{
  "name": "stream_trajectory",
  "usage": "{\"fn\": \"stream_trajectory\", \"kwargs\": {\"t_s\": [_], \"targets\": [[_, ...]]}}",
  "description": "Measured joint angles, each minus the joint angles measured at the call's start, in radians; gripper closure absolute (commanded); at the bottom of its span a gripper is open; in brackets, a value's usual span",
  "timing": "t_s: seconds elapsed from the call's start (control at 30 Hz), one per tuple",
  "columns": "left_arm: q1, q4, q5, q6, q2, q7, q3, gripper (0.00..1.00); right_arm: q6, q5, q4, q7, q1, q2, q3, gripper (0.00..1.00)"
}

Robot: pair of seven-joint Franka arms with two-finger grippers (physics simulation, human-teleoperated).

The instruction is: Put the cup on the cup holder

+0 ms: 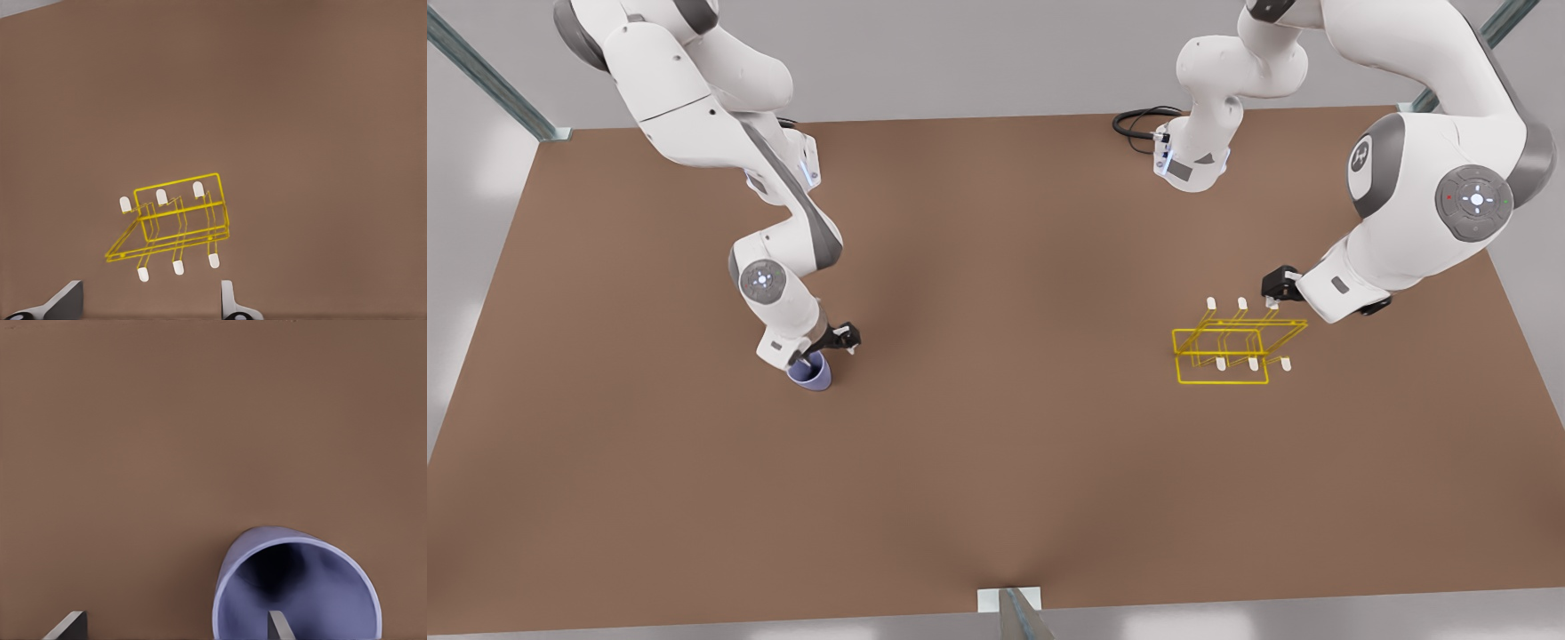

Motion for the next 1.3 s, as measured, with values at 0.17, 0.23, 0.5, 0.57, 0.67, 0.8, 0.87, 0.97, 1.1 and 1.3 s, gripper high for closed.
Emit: {"fn": "stream_trajectory", "kwargs": {"t_s": [0.17, 0.23, 0.5, 0.57, 0.67, 0.8, 0.87, 0.97, 1.1, 1.3], "targets": [[0.0, 0.0, 0.0, 0.002, 0.006, 0.002, 0.0, 0.0, 0.044, 0.001, -0.015, 0.033, 0.0, 0.002, 0.0, 0.0], [0.0, 0.0, 0.0, 0.003, 0.008, 0.003, -0.001, 0.0, 0.064, 0.001, -0.015, 0.046, 0.0, 0.018, -0.001, 0.0], [0.0, 0.0, 0.001, 0.005, 0.018, 0.005, -0.001, 0.0, 0.103, 0.003, -0.017, 0.081, -0.044, 0.054, -0.002, 0.29], [0.0, 0.0, 0.001, 0.005, 0.021, 0.005, -0.001, 0.0, 0.105, 0.007, -0.021, 0.082, -0.045, 0.054, -0.002, 0.4], [0.0, 0.0, 0.001, 0.006, 0.03, 0.006, 0.0, 0.0, 0.107, 0.005, -0.031, 0.091, -0.045, 0.054, -0.002, 0.57], [0.0, 0.0, 0.001, 0.007, 0.032, 0.006, 0.0, 0.0, 0.091, 0.003, -0.029, 0.097, -0.043, 0.052, -0.002, 0.79], [0.0, 0.0, 0.001, 0.008, 0.032, 0.007, 0.0, 0.0, 0.047, 0.001, 0.042, 0.099, -0.037, 0.051, -0.001, 0.79], [0.0, 0.0, 0.001, 0.008, 0.032, 0.007, -0.001, 0.0, -0.058, 0.001, 0.146, 0.101, -0.039, 0.044, 0.02, 0.79], [0.0, 0.0, 0.002, 0.008, 0.034, 0.007, -0.001, 0.0, -0.263, 0.086, 0.359, 0.104, -0.034, 0.043, 0.174, 0.79], [-0.001, 0.0, 0.002, 0.007, 0.035, 0.008, -0.001, 0.0, -0.444, 0.319, 0.474, 0.101, -0.023, 0.054, 0.3, 0.79]]}}
